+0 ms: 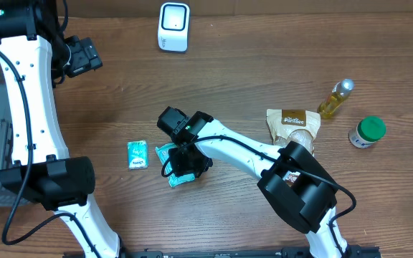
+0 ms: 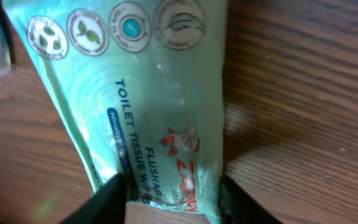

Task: Scan the item barcode

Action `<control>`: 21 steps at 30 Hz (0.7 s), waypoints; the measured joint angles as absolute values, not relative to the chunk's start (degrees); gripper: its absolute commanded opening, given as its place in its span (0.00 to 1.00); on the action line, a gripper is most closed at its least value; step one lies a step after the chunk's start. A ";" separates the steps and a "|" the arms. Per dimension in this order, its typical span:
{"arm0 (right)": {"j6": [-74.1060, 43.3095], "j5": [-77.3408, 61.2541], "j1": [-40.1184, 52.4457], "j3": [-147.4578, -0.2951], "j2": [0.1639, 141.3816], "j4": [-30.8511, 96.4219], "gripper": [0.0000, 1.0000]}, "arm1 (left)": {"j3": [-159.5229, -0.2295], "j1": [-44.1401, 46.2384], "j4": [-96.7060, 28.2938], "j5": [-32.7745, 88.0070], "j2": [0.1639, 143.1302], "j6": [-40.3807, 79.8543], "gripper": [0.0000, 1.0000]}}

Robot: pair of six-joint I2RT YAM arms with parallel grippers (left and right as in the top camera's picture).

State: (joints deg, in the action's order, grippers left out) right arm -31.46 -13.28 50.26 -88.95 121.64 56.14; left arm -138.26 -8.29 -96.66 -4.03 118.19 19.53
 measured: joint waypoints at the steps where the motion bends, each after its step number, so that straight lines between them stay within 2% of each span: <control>1: -31.53 -13.28 50.28 -88.97 121.64 56.16 0.40 | -138.26 -8.29 -96.66 -4.03 118.19 19.53 1.00; 16: -31.51 -13.58 50.28 -88.07 121.78 52.05 0.41 | -138.26 -8.29 -96.66 -4.03 118.19 19.53 0.99; 19: -31.40 -14.20 50.28 -87.39 121.78 51.44 0.28 | -138.26 -8.29 -96.66 -4.03 118.19 19.53 1.00; 21: -31.18 -14.39 50.26 -87.35 121.78 51.68 0.23 | -138.26 -8.29 -96.66 -4.03 118.19 19.53 0.99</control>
